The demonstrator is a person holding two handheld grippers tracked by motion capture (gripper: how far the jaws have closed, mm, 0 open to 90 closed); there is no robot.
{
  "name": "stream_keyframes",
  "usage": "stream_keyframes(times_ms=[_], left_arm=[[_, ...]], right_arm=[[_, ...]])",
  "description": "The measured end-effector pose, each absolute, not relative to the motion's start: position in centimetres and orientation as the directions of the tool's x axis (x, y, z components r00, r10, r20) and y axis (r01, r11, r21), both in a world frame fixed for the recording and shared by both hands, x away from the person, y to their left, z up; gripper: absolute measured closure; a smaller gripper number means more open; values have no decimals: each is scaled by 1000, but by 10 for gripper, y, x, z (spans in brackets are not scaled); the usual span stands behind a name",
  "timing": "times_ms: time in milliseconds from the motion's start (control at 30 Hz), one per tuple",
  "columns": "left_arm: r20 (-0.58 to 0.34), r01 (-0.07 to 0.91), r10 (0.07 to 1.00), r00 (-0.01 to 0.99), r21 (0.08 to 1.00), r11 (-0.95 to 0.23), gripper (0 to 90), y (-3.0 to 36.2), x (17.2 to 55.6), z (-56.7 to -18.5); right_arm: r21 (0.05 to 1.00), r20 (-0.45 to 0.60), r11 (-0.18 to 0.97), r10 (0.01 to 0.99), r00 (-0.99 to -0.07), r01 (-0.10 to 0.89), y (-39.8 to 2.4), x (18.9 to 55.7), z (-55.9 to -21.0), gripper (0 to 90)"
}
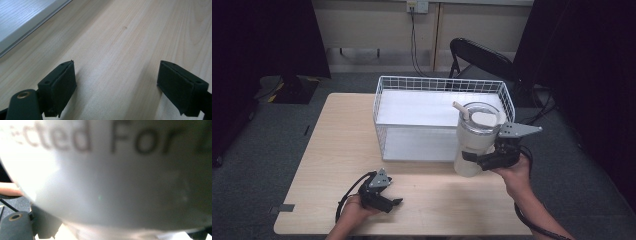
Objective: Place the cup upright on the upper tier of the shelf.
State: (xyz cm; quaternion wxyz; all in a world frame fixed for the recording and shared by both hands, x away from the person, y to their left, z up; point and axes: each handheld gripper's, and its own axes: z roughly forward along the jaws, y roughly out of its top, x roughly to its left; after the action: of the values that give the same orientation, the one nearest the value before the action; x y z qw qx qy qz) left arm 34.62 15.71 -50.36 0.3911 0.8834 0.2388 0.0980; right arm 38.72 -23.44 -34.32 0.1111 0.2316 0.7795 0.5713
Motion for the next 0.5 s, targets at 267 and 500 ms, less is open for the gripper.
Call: stream_keyframes(times_ms=[267,500], left_arm=[[-15,347,500,866,739,-578,147,157,346,-504],[-15,346,500,866,739,-578,147,157,346,-504]], right_arm=[[944,87,238,481,-872,226,-229,393,-325,96],[942,86,246,485,-870,230,-226,399,-313,96]])
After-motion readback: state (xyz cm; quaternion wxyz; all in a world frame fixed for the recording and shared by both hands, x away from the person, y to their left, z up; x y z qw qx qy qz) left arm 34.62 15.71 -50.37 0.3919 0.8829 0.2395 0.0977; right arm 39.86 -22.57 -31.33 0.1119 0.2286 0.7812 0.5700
